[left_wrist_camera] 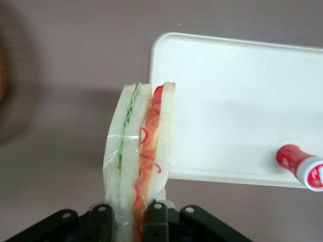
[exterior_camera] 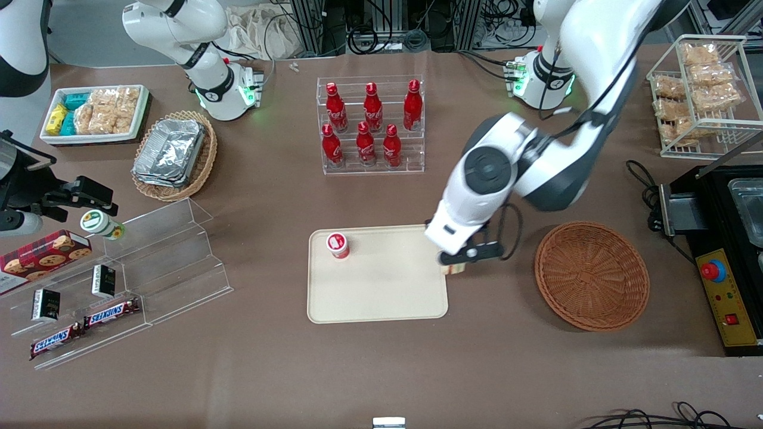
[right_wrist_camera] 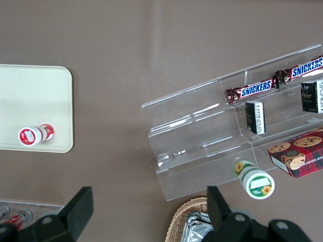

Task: Place sandwich from basket to tray
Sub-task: 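Lift the sandwich and carry it toward the white tray, then lower the sandwich onto the tray beside the red can and release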

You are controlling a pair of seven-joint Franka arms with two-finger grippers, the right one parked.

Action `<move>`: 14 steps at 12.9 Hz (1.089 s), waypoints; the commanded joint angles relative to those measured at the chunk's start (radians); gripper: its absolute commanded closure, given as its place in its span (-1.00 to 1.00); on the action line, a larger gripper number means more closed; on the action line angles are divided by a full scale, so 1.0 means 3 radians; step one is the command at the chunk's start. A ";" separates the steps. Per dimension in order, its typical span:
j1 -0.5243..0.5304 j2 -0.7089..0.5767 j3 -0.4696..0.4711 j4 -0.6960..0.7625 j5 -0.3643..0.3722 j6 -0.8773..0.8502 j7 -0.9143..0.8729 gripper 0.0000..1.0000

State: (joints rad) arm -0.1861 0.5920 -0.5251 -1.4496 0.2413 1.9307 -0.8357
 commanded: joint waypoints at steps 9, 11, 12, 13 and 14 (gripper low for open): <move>-0.0218 0.0895 0.0017 0.0189 0.0760 0.0728 -0.0042 -0.85; -0.0208 0.0844 0.0017 0.0184 0.0821 0.0672 -0.0042 -1.00; -0.0188 0.0814 0.0017 0.0184 0.0852 0.0626 -0.0047 -1.00; -0.0177 0.0742 0.0017 0.0184 0.0812 0.0580 -0.0052 -1.00; -0.0157 0.0651 0.0017 0.0184 0.0806 0.0494 -0.0057 -1.00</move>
State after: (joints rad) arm -0.2395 0.8423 -0.5204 -1.3957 0.4711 2.1332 -0.8399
